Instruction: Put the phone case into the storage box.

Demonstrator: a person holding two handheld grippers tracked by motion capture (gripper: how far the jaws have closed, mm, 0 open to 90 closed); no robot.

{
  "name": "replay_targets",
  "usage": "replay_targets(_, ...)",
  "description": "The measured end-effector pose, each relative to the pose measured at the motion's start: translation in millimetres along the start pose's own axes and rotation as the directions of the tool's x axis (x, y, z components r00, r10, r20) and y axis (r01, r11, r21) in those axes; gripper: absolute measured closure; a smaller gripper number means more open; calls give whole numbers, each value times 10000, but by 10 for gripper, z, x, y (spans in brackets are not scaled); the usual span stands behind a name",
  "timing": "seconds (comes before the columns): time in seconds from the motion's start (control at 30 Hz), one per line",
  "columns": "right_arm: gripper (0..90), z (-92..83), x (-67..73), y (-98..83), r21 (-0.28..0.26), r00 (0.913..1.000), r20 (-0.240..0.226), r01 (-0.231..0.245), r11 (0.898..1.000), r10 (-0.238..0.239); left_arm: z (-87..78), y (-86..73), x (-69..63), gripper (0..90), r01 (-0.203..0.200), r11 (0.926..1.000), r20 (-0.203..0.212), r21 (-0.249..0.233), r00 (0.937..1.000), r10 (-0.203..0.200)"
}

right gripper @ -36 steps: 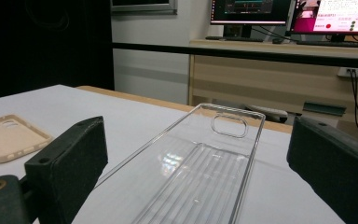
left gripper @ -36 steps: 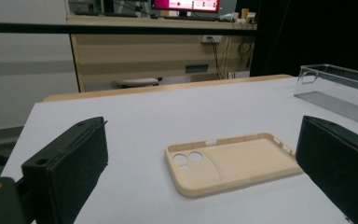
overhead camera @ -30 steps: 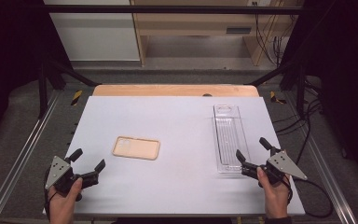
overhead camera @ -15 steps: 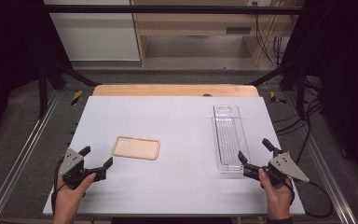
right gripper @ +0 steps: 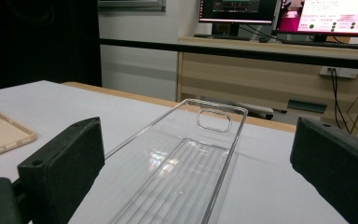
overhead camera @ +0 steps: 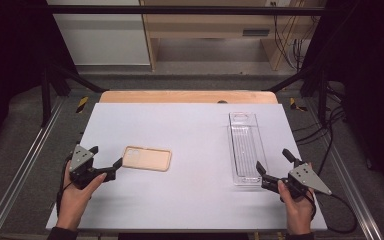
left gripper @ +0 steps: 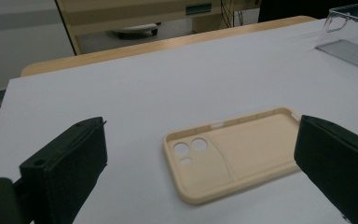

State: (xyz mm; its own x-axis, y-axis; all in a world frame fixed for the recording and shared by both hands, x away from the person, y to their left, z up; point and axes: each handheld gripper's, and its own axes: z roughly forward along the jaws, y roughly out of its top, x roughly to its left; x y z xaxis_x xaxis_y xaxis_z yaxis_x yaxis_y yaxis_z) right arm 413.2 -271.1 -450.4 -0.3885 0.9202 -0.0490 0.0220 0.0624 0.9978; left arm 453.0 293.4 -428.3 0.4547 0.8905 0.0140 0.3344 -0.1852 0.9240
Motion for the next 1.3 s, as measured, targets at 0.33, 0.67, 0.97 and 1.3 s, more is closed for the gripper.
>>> replay_targets(0.33,31,-9,-28,-18,1,9999,93,-69,10000,69,391,238,-263,21,-569,9970,515,522,9972,543)
replay_targets(0.67,31,-10,-8,-11,19,10000,65,13,10000,-13,671,319,-479,32,-1193,9833,871,1377,9903,1080)
replay_targets(0.97,31,-7,4,-25,103,9999,42,111,9999,-111,844,336,-633,151,-1223,9762,993,1791,9894,1057)
replay_targets(1.3,33,-1,14,-30,181,9998,57,187,9997,-188,935,317,-778,389,-1343,9649,1391,2257,9848,1045)
